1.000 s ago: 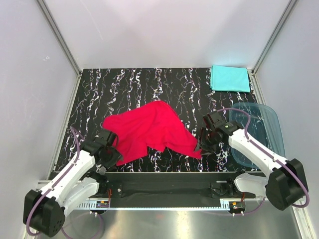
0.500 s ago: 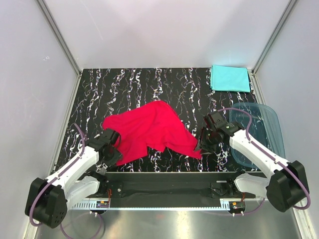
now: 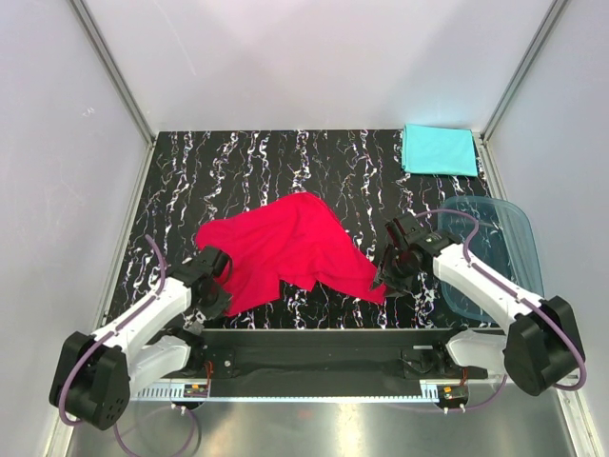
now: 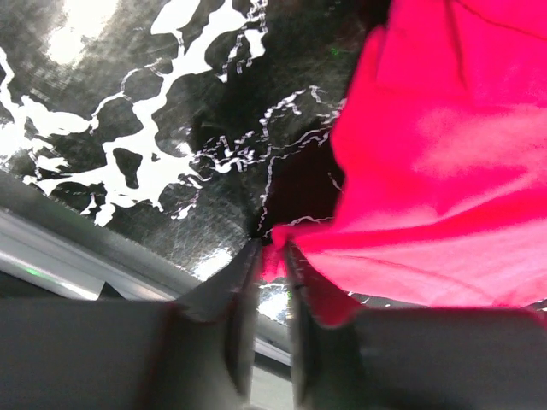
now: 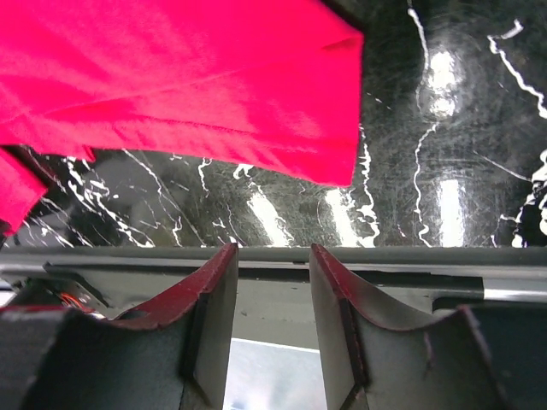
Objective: Fold and stack the t-shirts
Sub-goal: Flatten the tshirt out
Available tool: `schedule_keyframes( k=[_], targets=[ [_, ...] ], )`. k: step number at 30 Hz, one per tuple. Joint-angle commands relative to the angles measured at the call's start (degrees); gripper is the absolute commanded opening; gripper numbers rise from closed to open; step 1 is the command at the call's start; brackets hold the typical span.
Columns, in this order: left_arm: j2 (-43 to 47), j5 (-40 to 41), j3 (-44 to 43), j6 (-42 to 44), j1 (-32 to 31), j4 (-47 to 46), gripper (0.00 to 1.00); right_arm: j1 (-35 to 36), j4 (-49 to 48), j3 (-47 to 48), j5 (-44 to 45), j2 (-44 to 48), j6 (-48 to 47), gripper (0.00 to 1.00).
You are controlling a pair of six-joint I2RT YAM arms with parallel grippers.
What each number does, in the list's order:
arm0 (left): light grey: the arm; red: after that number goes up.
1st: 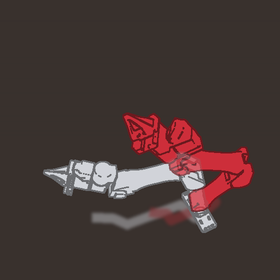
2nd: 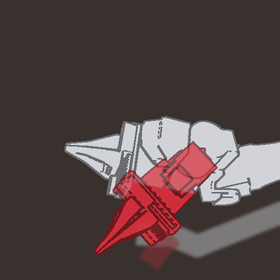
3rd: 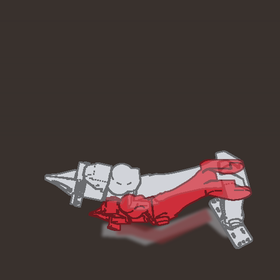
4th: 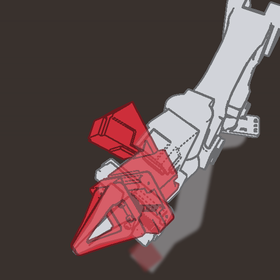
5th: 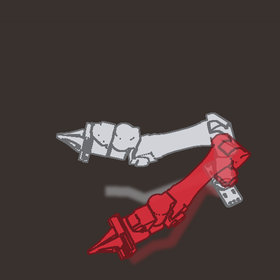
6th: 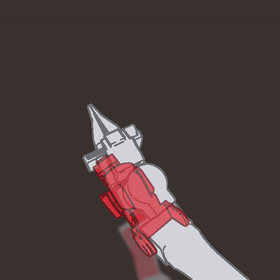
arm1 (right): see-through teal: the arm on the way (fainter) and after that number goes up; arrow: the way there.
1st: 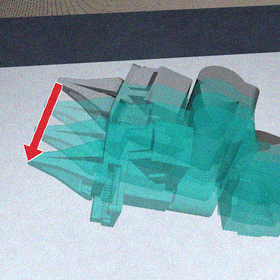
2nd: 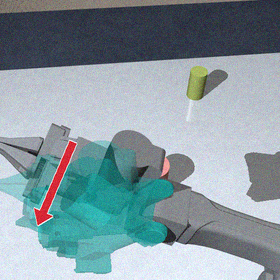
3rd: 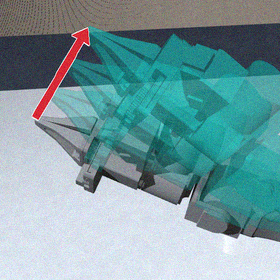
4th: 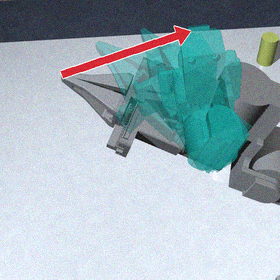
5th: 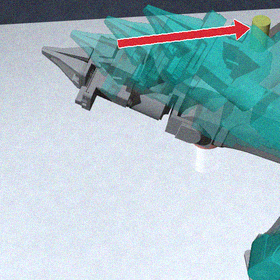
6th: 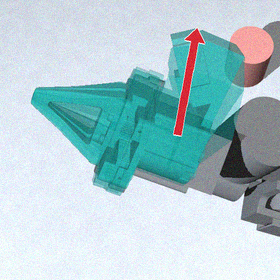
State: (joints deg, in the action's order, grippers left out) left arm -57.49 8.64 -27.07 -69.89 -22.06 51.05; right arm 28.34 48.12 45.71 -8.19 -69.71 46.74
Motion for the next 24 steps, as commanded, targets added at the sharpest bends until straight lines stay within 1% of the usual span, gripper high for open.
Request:
schedule_keyframes(
  k=[1,2,3,4,6,8,12,13,17,19,20,24],
  targets=[
    [-1.39,3.04,0.88,1.06,-0.08,-2.88,0.16,-0.3,1.36,0.08,3.0,-0.42,4.4,0.46],
    [-1.48,2.78,0.7,1.5,0.0,-3.14,0.12,-0.39,1.19,-0.79,3.35,-0.6,5.19,0.46],
    [-1.48,2.61,0.62,2.2,0.18,-3.49,0.01,-0.3,0.75,-1.32,3.7,-0.86,5.81,0.46],
    [-1.31,2.61,-0.26,2.56,0.18,-3.67,0.0,-0.47,0.31,-1.85,3.96,-1.12,7.12,0.45],
    [-0.87,3.13,-1.31,4.13,0.18,-3.76,0.0,-1.0,-0.48,-3.26,5.81,-1.74,8.79,0.45],
    [-0.51,3.74,-4.12,5.19,0.18,-2.97,0.0,-1.62,-1.27,-4.57,6.86,-2.18,9.86,0.45],
    [1.15,5.5,-8.34,8.0,0.18,-1.83,0.0,-3.46,-5.65,-7.74,7.48,-4.2,11.96,0.45],
    [1.94,5.59,-9.74,8.36,0.18,-1.74,0.0,-3.81,-5.93,-7.92,7.92,-4.46,12.32,0.47],
    [2.83,5.68,-12.56,9.86,0.18,-0.95,0.0,-3.99,-7.69,-7.31,9.33,-4.99,11.71,0.47],
    [3.09,5.33,-13.27,10.3,0.18,-0.51,0.0,-3.99,-7.16,-6.61,8.45,-7.18,11.44,0.47],
    [3.18,5.24,-13.88,10.3,0.18,-0.42,0.0,-3.99,-7.16,-6.69,5.23,-8.06,11.7,0.47],
    [3.18,5.24,-15.64,10.56,0.18,-0.16,0.0,-3.99,-9.17,-8.36,3.53,-9.91,13.19,0.47]
  ],
)
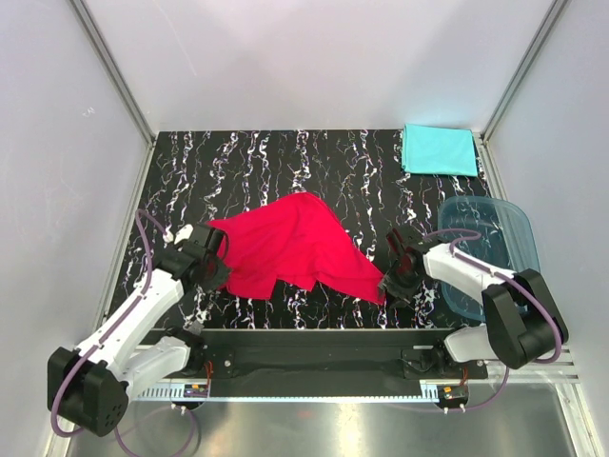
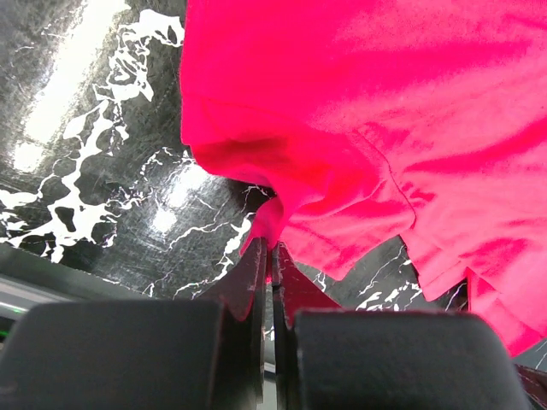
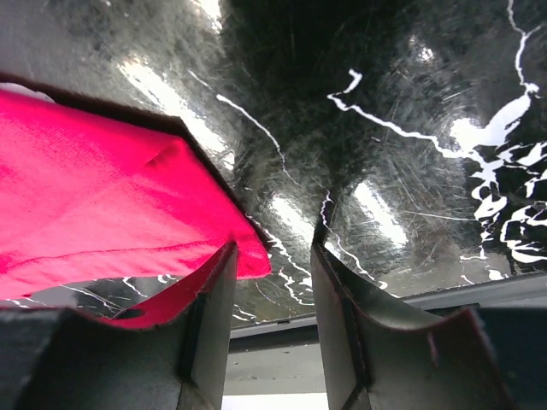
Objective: Fold and stack the t-shirts
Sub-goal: Flatten the tshirt out
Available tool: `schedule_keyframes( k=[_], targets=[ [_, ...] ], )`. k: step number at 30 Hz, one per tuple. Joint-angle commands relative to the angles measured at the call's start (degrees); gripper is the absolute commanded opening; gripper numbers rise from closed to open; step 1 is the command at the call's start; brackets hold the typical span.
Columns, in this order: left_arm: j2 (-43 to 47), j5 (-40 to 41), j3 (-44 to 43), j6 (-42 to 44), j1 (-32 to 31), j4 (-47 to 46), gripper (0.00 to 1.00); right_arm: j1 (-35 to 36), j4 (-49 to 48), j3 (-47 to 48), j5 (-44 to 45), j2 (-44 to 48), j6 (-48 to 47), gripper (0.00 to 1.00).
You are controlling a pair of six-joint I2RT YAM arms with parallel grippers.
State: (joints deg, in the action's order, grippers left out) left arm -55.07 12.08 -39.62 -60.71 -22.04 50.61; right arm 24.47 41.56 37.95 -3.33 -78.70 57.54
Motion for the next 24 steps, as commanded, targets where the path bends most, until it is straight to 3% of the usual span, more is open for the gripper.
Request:
schedule_keyframes(
  k=[1,6,16,19,24],
  targets=[
    [0.67,1.9,-3.53,1.38,0.16,0.45,0.0,-0.12,-2.97,-1.04,-1.41,-1.02,2.49,0.47],
    [1.01,2.6,-7.13,1.91,0.16,1.42,0.0,-0.12,-7.44,-2.88,-3.26,-2.86,4.77,0.42],
    [2.86,3.13,-11.45,1.03,0.25,3.79,0.0,-0.12,-12.03,-1.75,-2.46,-5.5,2.41,0.09],
    [2.86,3.92,-13.9,1.55,0.33,4.15,0.0,-0.12,-10.1,-0.08,-1.69,-4.54,0.21,0.0],
    [3.04,3.83,-23.56,5.85,2.35,2.57,0.0,-0.04,-1.23,5.28,8.06,4.41,-5.49,0.0]
  ],
)
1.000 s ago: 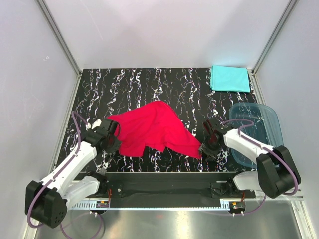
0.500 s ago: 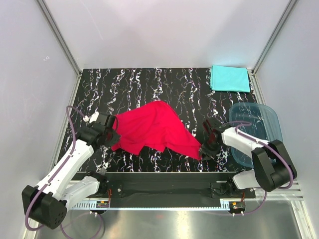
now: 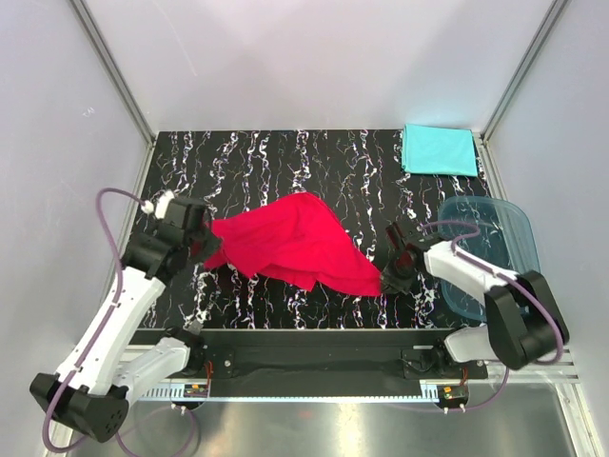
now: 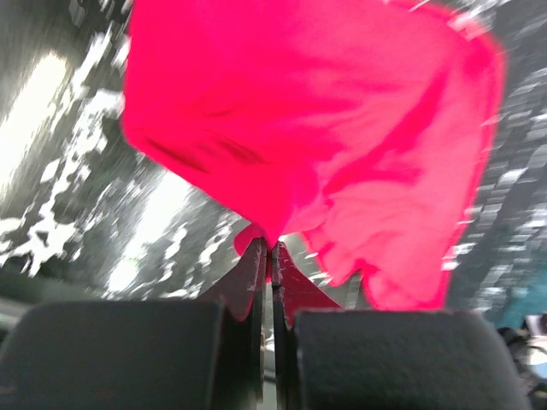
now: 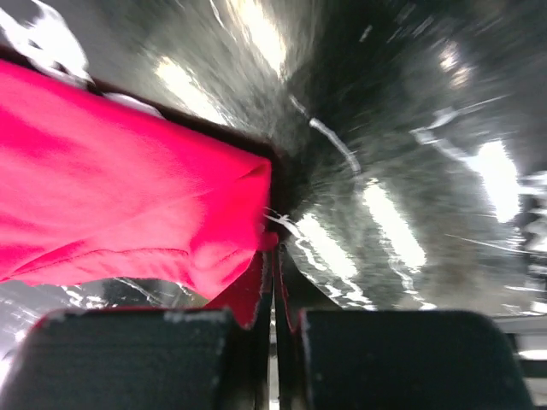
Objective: Fold and stack the t-shirts
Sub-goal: Flatten the tshirt out
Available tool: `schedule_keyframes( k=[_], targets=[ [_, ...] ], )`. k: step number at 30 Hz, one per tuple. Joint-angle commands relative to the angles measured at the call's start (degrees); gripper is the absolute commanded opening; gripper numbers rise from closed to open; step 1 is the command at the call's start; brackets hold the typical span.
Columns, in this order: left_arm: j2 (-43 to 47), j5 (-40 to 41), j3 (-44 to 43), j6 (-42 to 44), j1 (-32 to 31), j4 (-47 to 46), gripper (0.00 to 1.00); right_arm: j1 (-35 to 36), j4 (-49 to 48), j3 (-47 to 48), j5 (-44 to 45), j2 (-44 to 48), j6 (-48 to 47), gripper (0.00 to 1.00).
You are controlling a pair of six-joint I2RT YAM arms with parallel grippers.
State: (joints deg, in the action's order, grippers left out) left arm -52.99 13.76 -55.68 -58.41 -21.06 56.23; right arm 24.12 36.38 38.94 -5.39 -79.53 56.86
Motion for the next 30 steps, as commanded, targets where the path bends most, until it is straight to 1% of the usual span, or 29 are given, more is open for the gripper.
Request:
schedule_keyframes(
  k=[1,2,5,6,8,9,14,17,20,21,22,23,25,26,27,29,30],
  targets=[
    [0.87,2.24,-9.08,4.18,1.81,-3.31,0.0,0.23,5.0,6.48,14.22,6.48,-6.13,0.0],
    [0.7,2.41,-11.01,4.79,2.77,-3.58,0.0,0.23,7.02,7.55,16.53,8.49,-9.19,0.0],
    [-0.09,2.33,-18.13,6.37,5.31,-4.28,0.0,0.23,10.1,11.41,24.26,10.18,-15.78,0.0],
    [-0.35,2.33,-21.8,6.64,6.02,-4.46,0.0,0.31,10.98,12.55,26.2,10.35,-16.77,0.0],
    [-0.62,1.8,-24.55,7.08,7.78,-5.24,0.0,0.31,12.13,15.11,31.47,11.66,-19.58,0.0],
    [-0.71,1.01,-27.26,8.04,8.31,-6.73,0.0,0.23,12.05,16.07,34.71,12.46,-21.86,0.0],
    [-0.88,-1.19,-34.31,10.68,10.25,-9.99,0.0,0.23,5.91,17.31,39.13,20.71,-33.19,0.0],
    [-0.45,-2.06,-37.82,13.05,10.34,-11.48,0.0,0.23,3.88,19.33,40.37,24.49,-37.07,0.0],
    [-0.36,-3.38,-42.03,16.38,10.34,-12.45,0.0,0.31,2.56,23.1,38.09,27.66,-39.01,0.0],
    [-0.36,-5.3,-43.27,17.71,10.42,-12.81,0.0,0.23,2.21,25.55,36.78,28.45,-39.54,0.0],
    [-0.44,-6.37,-44.5,18.94,10.42,-13.07,0.0,0.31,1.86,26.79,32.5,29.25,-40.16,0.0],
    [-0.45,-8.99,-47.12,21.65,10.34,-13.68,0.0,0.4,0.89,28.02,30.46,31.08,-41.55,0.0],
    [-0.36,-11.81,-49.77,24.12,10.42,-14.39,0.0,0.31,0.27,31.97,24.05,32.67,-42.96,0.0],
    [-0.1,-15.04,-50.83,26.48,10.34,-15.35,0.0,0.31,0.79,33.73,21.58,33.55,-45.32,0.0],
    [0.17,-16.47,-53.02,27.29,10.34,-15.88,0.0,0.4,1.58,38.01,17.12,33.65,-45.96,0.0],
    [1.04,-19.37,-54.96,29.48,10.42,-17.37,0.0,0.23,4.55,43.13,13.32,33.3,-46.92,0.0],
    [1.4,-19.91,-57.41,30.19,10.34,-17.9,0.0,0.31,5.53,48.46,11.47,33.12,-47.1,0.0]
  ],
)
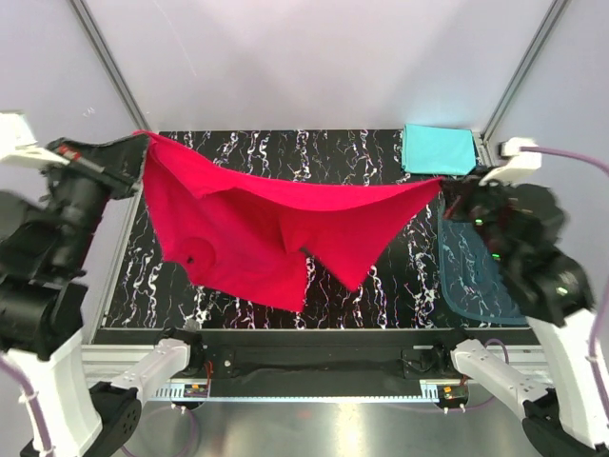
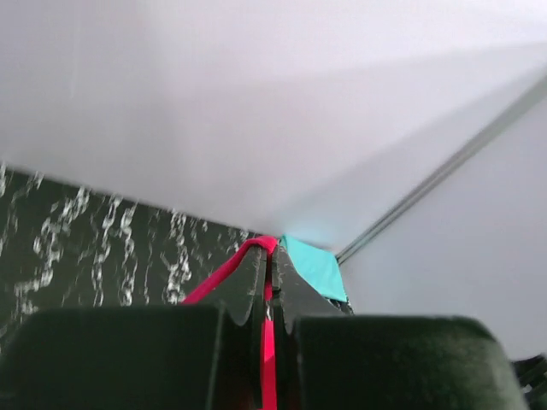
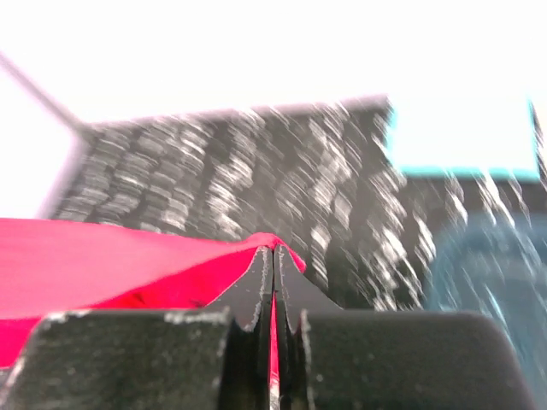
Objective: Fold and stack the t-shirts
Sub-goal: Flatten the tshirt out
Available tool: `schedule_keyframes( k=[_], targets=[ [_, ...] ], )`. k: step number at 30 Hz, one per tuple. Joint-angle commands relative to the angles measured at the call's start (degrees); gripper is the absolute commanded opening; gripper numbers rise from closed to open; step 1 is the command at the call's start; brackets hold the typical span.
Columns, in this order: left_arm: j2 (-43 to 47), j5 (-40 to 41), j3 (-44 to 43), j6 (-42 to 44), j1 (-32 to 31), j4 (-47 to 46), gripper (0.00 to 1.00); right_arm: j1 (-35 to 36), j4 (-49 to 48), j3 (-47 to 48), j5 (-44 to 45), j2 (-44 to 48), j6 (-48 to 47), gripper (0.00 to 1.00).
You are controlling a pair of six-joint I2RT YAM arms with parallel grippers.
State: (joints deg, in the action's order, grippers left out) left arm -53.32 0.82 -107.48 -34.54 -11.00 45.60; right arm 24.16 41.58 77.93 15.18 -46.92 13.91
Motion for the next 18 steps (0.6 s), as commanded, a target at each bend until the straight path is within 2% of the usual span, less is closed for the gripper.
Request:
schedule_keyframes(
  k=[1,6,10,13,16,17,18],
  targets=[
    [2.08,-7.32,-6.59,6.94,0.37,-7.63,0.0,0.27,1.3,12.04,-12.94,0.42,-4.33,0.0],
    [3.49,-7.15,-12.83,10.11,0.28,-10.01,0.0,0.27,7.45,28.81,-21.67,-2.3,-2.23,0.0],
    [3.75,-4.69,-14.42,11.08,0.28,-11.15,0.0,0.18,9.92,34.39,-23.88,-4.67,1.2,0.0],
    [3.31,-2.76,-11.18,12.39,0.28,-13.08,0.0,0.18,7.13,32.21,-23.27,-6.08,2.7,0.0],
    [2.96,-1.0,-2.06,12.92,0.28,-16.23,0.0,0.27,2.64,24.66,-22.22,-7.13,3.49,0.0],
    [2.87,1.44,0.84,13.18,0.28,-19.99,0.0,0.18,-1.29,22.38,-21.51,-8.01,3.93,0.0],
    [2.61,1.81,7.13,13.88,0.28,-22.12,0.0,0.18,-3.33,18.18,-20.03,-8.62,4.02,0.0]
  ],
)
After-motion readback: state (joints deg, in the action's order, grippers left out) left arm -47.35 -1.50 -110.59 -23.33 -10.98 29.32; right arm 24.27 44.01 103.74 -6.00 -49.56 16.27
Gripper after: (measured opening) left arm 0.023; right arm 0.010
